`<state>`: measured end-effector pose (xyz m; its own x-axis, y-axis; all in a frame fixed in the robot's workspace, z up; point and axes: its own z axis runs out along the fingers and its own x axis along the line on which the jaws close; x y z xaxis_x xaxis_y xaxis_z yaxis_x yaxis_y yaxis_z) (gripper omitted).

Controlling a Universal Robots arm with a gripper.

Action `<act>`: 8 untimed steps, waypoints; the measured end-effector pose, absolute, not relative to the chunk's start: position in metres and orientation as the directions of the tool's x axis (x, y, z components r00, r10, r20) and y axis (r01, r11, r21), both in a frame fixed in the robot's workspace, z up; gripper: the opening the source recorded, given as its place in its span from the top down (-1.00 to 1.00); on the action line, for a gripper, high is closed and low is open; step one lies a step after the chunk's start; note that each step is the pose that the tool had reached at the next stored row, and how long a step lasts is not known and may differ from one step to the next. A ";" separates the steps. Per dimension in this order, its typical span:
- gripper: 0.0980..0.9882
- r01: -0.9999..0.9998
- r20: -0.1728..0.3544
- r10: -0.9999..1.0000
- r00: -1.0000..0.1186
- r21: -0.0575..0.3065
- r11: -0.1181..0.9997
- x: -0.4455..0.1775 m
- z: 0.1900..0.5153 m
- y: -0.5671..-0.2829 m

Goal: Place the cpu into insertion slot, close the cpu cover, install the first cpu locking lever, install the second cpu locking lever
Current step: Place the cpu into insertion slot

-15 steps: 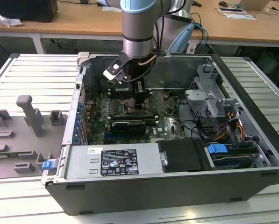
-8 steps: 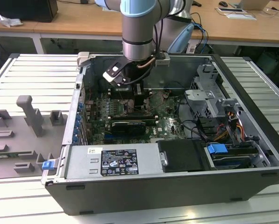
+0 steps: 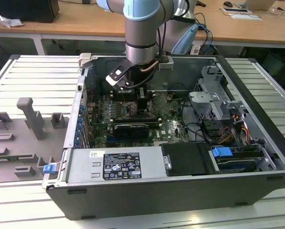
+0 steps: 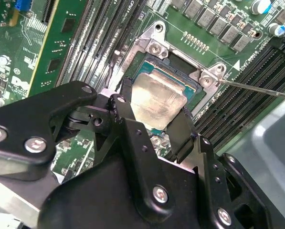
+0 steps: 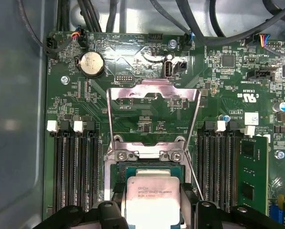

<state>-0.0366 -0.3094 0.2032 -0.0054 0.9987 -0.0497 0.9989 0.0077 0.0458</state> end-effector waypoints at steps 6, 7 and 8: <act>0.00 0.999 -0.051 0.999 -0.005 0.046 0.008 -0.037 0.201 -0.309; 0.00 0.999 -0.051 0.999 -0.005 0.046 0.008 -0.037 0.201 -0.309; 0.00 0.999 -0.051 0.999 -0.005 0.046 0.008 -0.037 0.201 -0.309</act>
